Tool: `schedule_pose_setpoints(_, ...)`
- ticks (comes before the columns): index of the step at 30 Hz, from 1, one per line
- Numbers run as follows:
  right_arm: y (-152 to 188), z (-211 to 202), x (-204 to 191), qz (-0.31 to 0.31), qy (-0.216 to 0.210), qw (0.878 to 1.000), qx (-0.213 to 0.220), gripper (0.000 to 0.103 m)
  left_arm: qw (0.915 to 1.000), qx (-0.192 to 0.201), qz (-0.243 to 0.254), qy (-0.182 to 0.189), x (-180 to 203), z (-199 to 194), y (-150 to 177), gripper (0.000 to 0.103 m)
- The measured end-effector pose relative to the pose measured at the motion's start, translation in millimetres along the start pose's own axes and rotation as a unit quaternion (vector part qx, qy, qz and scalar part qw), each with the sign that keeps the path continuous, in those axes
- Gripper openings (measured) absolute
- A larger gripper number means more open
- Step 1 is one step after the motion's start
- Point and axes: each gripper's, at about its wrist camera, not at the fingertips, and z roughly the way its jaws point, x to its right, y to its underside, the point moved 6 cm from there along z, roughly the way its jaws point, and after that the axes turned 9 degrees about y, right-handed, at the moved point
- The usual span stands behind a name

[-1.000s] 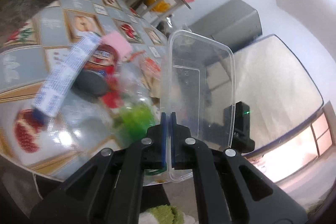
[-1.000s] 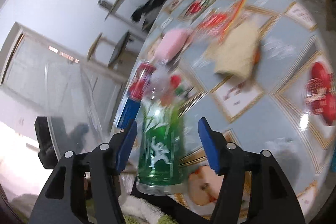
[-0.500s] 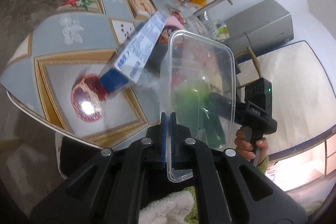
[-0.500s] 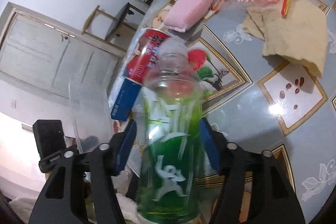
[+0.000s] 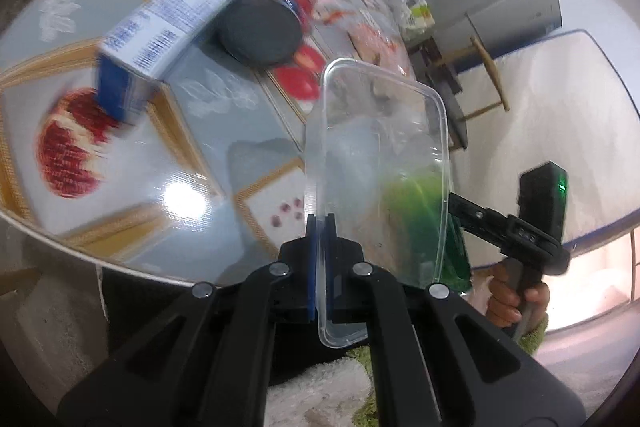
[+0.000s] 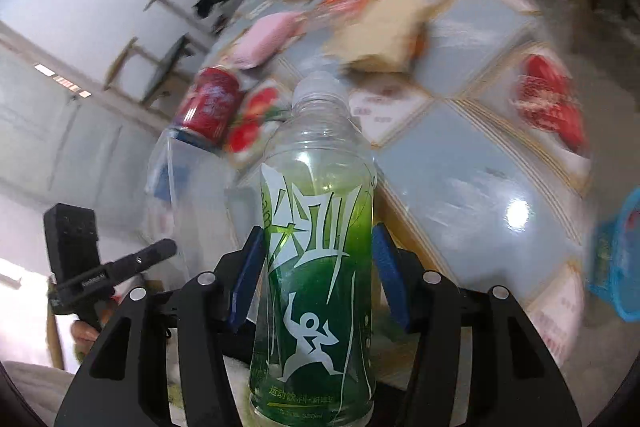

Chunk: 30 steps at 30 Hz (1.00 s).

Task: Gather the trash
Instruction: 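Carry the container and green bottle over the blue wastebasket with both grippers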

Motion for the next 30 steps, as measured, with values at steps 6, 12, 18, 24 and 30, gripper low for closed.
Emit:
schedule_pose_setpoints(6, 7.3, -11.5, 33.0, 0.045, 0.006, 0.999, 0.015, 0.057, 0.9993, -0.020, 0.027, -0.015, 17.6, 30.7, -6.9, 0.002)
schedule_pose_setpoints(12, -2.4, 2.4, 36.1, 0.065, -0.008, 0.998, 0.017, 0.063, 0.9980, -0.028, 0.044, -0.036, 30.1, 46.2, -8.2, 0.002)
schedule_pose_setpoints(18, -5.8, 18.2, 31.5, 0.083, -0.048, 0.995, 0.005, 0.063, 0.9979, -0.027, 0.042, -0.042, 28.1, 46.6, -5.3, 0.002)
schedule_pose_setpoints(24, -5.2, 22.7, 30.0, 0.098, -0.072, 0.993, 0.003, 0.062, 0.9977, -0.026, 0.042, -0.046, 30.6, 50.1, -6.6, 0.002)
schedule_pose_setpoints(30, -1.9, 21.9, 32.0, 0.105, -0.077, 0.992, 0.007, 0.061, 0.9976, -0.026, 0.043, -0.048, 31.3, 51.7, -6.7, 0.002)
